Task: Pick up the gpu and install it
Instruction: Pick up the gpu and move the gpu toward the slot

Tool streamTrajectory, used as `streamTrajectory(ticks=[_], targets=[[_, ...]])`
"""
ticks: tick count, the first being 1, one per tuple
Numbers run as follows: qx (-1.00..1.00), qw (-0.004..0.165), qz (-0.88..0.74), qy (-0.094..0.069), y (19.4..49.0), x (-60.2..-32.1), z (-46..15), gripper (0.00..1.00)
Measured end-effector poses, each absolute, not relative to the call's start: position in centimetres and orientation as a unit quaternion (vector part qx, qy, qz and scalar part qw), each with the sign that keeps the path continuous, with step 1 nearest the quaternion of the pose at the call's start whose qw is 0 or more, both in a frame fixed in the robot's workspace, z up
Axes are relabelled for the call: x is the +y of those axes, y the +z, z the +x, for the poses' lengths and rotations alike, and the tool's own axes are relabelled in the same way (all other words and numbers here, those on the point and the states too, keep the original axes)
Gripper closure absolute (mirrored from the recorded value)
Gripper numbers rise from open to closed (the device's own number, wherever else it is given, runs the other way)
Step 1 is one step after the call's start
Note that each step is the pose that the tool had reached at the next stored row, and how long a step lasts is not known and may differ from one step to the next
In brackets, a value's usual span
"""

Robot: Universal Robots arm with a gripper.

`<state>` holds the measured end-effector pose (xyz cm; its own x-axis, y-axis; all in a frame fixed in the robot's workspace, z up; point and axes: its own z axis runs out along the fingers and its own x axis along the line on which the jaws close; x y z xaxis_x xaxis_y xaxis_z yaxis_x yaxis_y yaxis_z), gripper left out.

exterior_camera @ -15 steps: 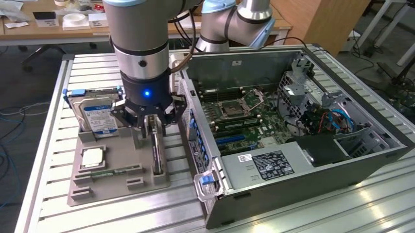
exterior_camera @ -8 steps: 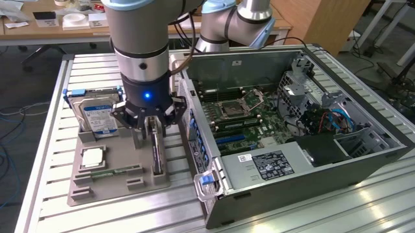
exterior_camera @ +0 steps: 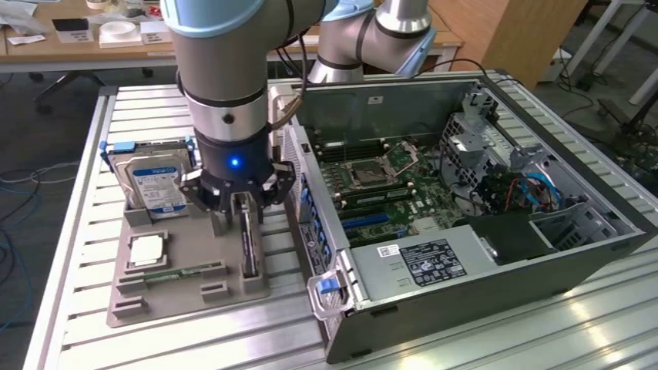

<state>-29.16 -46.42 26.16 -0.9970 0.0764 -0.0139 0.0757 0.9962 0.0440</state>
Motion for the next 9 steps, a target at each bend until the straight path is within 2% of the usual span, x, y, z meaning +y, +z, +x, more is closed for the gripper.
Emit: streamTrajectory(ticks=[9], targets=[[0.999,0.008,0.038,0.022,24.9,-46.4,-29.2,0.53]])
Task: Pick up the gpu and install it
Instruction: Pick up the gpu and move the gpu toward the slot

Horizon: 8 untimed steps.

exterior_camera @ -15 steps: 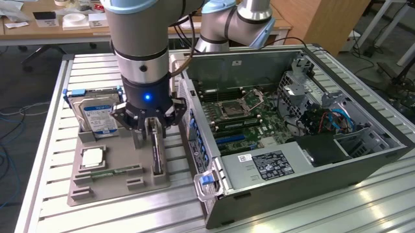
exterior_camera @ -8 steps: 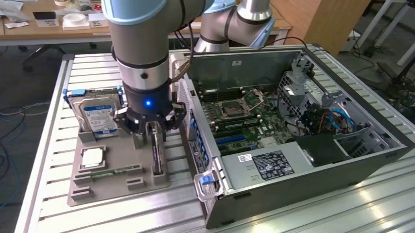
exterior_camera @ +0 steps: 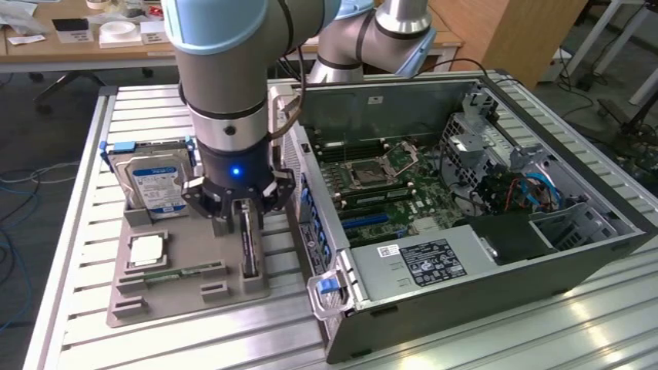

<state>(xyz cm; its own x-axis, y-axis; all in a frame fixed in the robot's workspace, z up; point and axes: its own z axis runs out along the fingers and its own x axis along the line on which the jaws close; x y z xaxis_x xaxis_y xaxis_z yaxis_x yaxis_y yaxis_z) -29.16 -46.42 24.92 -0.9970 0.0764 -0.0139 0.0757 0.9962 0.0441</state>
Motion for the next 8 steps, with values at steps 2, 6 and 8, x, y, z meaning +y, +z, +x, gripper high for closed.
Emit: streamTrajectory(ticks=[2,6,8], targets=[[0.999,0.008,0.038,0.022,24.70,-46.42,-29.16,0.53],[0.999,0.008,0.038,0.022,24.51,-46.42,-29.19,0.53],[0.999,0.008,0.038,0.022,24.41,-46.40,-29.30,0.53]])
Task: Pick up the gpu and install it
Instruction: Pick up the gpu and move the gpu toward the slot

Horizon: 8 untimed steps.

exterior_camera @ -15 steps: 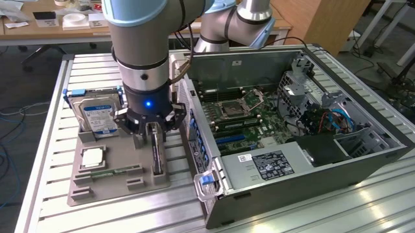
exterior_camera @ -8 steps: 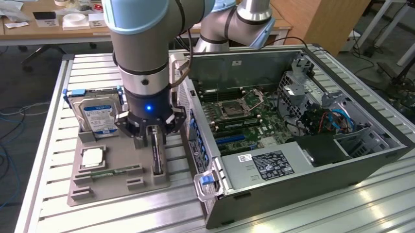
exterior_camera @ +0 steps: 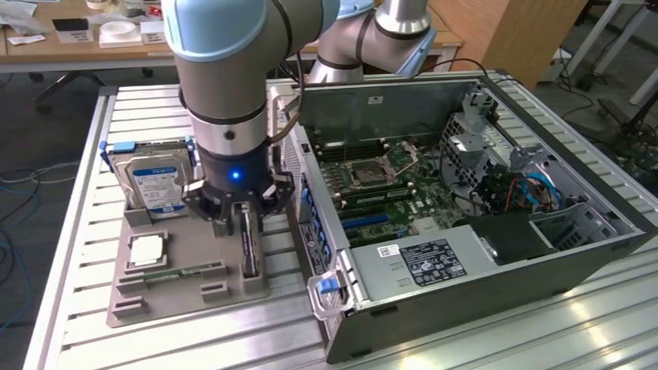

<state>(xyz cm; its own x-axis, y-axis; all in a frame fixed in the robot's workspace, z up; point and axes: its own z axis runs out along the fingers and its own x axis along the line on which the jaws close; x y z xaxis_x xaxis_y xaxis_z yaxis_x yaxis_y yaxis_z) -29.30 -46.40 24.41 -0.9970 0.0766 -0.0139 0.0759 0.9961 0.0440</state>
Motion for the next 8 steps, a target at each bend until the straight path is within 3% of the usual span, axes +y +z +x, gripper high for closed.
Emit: streamTrajectory(ticks=[8], targets=[[0.999,0.008,0.038,0.022,23.54,-46.37,-29.37,0.53]])
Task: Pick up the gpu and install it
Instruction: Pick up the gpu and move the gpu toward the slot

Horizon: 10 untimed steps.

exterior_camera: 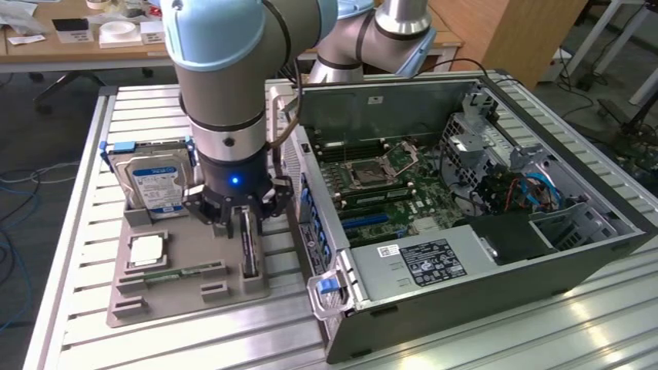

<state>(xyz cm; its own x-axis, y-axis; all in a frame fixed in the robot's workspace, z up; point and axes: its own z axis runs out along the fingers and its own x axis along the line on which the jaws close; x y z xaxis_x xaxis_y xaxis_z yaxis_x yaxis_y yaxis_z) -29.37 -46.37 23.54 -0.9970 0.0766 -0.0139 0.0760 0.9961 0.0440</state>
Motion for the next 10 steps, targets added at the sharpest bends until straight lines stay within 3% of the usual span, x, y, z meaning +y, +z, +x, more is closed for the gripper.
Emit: streamTrajectory(ticks=[10], targets=[[0.999,0.008,0.038,0.022,23.31,-46.33,-29.35,0.53]])
